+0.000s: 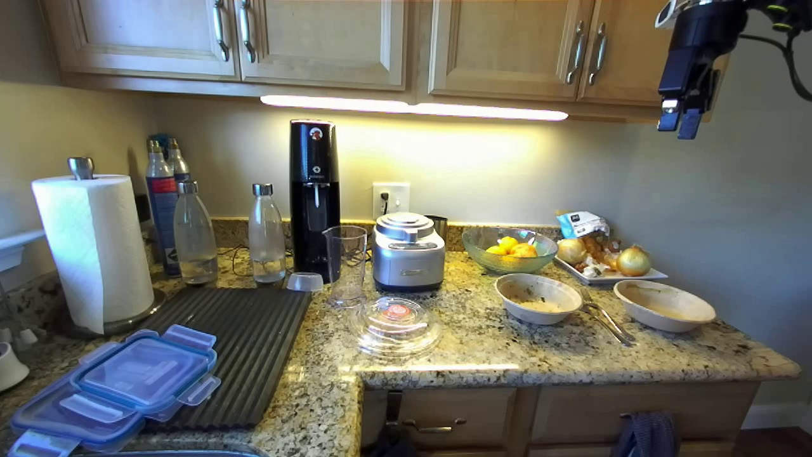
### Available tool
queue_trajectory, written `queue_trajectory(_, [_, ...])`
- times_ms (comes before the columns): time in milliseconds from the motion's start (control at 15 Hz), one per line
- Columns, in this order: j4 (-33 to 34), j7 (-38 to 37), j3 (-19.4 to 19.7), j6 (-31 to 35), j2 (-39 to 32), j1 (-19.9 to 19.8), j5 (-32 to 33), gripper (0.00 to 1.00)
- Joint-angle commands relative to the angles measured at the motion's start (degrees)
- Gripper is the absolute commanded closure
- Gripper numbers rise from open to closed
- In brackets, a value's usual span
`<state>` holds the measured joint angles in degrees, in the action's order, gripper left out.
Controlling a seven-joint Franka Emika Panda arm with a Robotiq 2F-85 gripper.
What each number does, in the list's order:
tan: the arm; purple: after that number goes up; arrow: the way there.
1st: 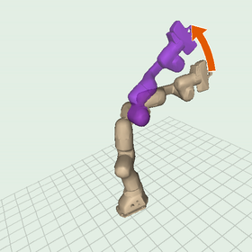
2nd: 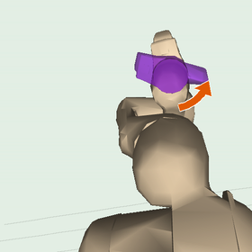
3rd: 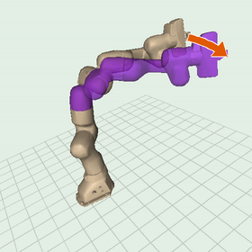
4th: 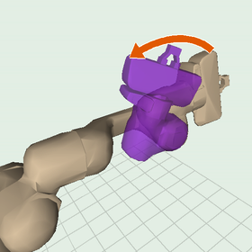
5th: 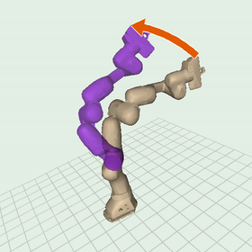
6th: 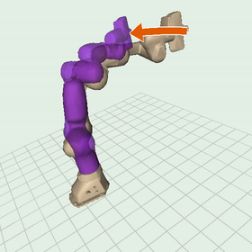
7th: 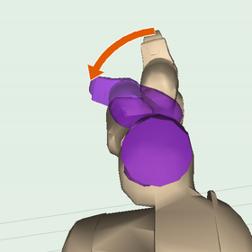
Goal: Put the bowl on the left inside the bowl on the right then place the forks inside it
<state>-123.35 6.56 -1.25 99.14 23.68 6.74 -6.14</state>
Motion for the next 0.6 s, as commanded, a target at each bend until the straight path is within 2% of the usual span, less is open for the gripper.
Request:
queue_trajectory(0, [-1.7, 0.9, -0.9, 4.8, -0.9, -0.6, 0.8, 0.0])
queue_trajectory(267, [-4.5, 0.6, -1.0, 13.6, -4.0, -1.2, 2.2, 0.0])
queue_trajectory(533, [-7.9, -2.9, -1.6, 23.5, -7.8, -2.3, 6.1, 0.0])
